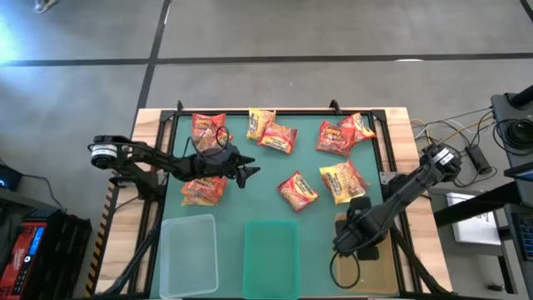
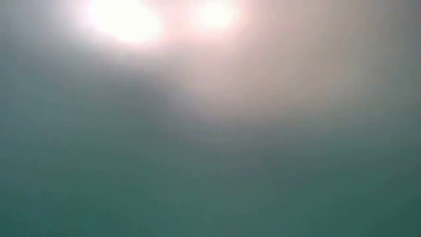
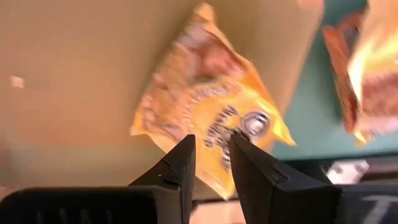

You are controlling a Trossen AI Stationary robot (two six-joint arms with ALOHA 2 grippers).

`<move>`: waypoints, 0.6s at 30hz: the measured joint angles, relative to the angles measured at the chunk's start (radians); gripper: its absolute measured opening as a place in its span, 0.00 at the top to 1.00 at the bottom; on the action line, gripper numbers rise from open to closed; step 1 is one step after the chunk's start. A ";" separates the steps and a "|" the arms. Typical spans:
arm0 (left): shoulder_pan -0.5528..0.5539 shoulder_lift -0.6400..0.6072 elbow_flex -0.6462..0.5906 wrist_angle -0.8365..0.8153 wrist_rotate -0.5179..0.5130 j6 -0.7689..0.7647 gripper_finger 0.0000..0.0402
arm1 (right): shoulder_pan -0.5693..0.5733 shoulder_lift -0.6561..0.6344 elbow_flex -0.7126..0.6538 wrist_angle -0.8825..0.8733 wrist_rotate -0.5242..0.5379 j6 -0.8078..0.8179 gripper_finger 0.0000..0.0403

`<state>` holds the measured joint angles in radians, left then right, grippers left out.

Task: Sort Maruchan noodles
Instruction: Put the yellow noodle pack into the orange bin, then put the red noodle pack into the green bin

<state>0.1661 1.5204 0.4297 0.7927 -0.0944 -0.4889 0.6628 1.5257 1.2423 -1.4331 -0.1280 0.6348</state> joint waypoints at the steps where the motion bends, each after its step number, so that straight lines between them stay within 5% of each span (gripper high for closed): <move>1: 0.000 0.000 0.000 0.000 0.000 0.000 0.42 | -0.001 -0.001 -0.001 -0.021 0.001 0.000 0.78; 6: 0.000 0.000 0.001 0.015 0.000 -0.004 0.42 | -0.003 -0.032 0.002 -0.060 0.063 0.005 0.78; 13: -0.030 0.001 0.036 -0.004 0.000 -0.015 0.42 | -0.069 -0.083 -0.008 0.077 0.472 0.113 0.78; 18: -0.047 0.001 0.042 -0.008 0.000 0.003 0.42 | -0.187 -0.147 -0.025 0.188 0.494 0.173 0.78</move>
<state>0.1192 1.5211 0.4713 0.7845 -0.0946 -0.4862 0.4759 1.3785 1.2176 -1.2453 0.3659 0.8074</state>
